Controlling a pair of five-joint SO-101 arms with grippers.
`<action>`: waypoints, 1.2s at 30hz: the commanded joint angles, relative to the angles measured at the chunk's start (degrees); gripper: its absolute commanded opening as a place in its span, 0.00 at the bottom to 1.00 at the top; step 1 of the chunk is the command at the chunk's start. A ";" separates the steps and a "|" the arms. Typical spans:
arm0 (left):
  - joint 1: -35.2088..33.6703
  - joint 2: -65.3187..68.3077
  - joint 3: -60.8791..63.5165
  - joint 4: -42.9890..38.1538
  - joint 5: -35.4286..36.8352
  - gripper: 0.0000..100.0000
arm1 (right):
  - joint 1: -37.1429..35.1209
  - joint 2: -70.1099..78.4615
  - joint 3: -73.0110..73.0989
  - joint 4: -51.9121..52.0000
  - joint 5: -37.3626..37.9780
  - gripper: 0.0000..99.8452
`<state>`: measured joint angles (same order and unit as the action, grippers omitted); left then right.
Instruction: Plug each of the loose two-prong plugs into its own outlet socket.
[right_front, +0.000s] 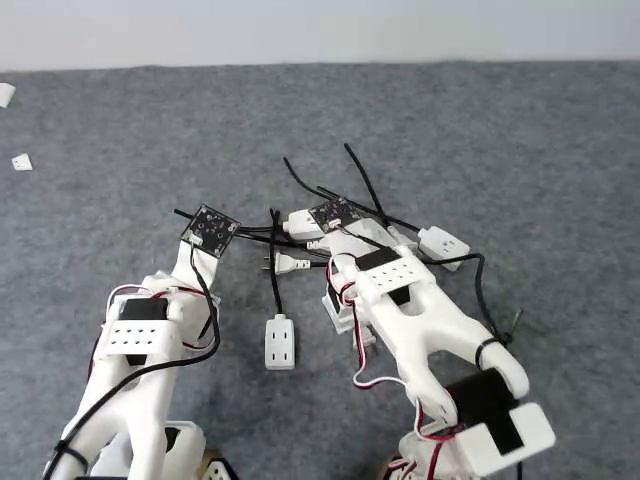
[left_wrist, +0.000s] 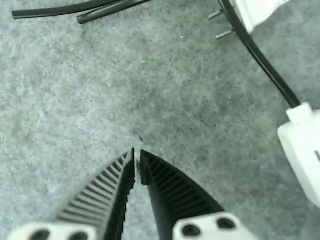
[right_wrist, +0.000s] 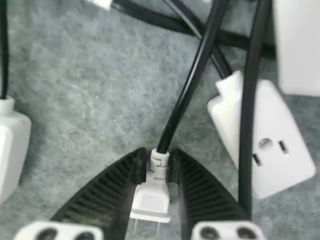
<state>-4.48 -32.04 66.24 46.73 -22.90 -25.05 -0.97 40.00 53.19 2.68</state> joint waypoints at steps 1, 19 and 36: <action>-0.53 -1.58 -0.31 -0.88 -0.70 0.01 | 0.48 1.19 -4.40 0.66 0.44 0.01; -0.53 12.57 -10.15 1.67 3.43 0.01 | -1.01 -30.37 -6.86 16.22 2.81 0.01; 0.62 11.60 -9.27 4.57 -4.22 0.01 | -18.33 -28.44 -11.69 10.42 4.13 0.01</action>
<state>-4.92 -15.78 55.78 53.49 -25.10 -42.55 -31.82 30.86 65.85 6.55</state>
